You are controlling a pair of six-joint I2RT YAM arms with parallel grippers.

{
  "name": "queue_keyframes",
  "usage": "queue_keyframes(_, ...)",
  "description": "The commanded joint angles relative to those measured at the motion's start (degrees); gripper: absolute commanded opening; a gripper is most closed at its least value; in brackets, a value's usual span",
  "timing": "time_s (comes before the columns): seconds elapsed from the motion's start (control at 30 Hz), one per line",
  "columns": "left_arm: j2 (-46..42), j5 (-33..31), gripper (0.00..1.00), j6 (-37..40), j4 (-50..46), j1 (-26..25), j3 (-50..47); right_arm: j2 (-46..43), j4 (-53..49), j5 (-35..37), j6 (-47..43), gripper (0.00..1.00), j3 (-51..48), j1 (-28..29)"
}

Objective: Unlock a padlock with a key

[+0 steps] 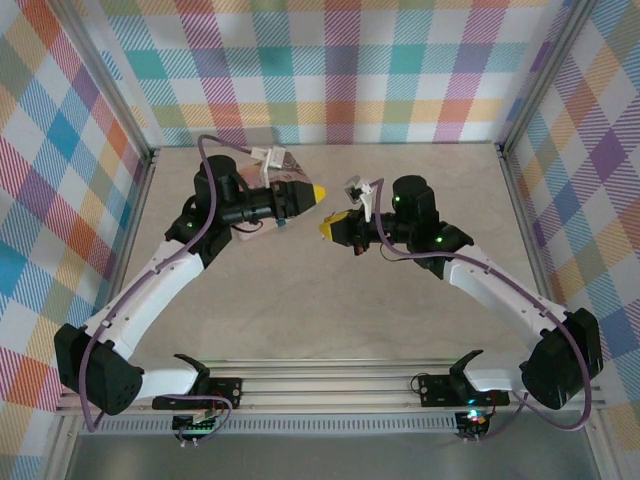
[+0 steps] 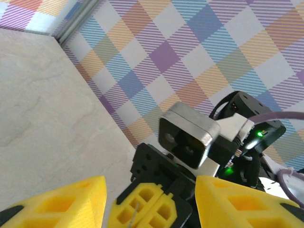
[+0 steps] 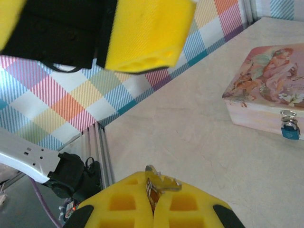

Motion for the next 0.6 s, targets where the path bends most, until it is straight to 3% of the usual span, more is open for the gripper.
queue_keyframes(0.0,-2.33,3.69,0.51,2.09,-2.76,0.3,0.19,-1.61,3.79,-4.03,-3.13,0.0,-0.75,-0.25)
queue_keyframes(0.23,-3.9,7.74,0.46,3.17,-3.5,0.2,-4.21,-2.31,5.26,-6.19,-7.75,0.0,-1.31,-0.25)
queue_keyframes(0.57,-3.92,7.3,0.41,13.11,-13.08,-0.91,-2.44,0.01,3.73,-9.02,-6.73,0.0,1.42,-0.24)
